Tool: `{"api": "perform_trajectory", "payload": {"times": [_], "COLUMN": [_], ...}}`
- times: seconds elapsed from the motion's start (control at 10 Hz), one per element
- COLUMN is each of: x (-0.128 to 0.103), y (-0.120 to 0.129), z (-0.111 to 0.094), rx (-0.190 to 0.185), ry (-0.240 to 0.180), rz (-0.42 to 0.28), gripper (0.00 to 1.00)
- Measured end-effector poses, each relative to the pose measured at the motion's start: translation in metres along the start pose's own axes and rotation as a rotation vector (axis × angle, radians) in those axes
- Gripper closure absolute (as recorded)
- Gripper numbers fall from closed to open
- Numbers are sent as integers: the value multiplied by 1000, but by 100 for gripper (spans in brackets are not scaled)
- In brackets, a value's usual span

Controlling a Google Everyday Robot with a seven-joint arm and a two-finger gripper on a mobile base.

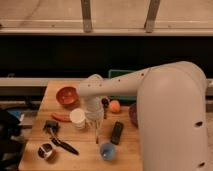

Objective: Place fork in table surface

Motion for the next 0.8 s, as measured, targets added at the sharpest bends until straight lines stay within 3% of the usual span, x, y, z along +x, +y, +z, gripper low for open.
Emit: {"api": "perform_trajectory", "payload": {"times": [0.4,0.6,0.8], "x": [-18,-19,-20], "y": [-23,-35,-38], "z": [-66,-83,-86], "rx": [16,21,19], "ry": [-144,-186,-213], "rz": [51,75,85], "gripper": [100,100,100]}}
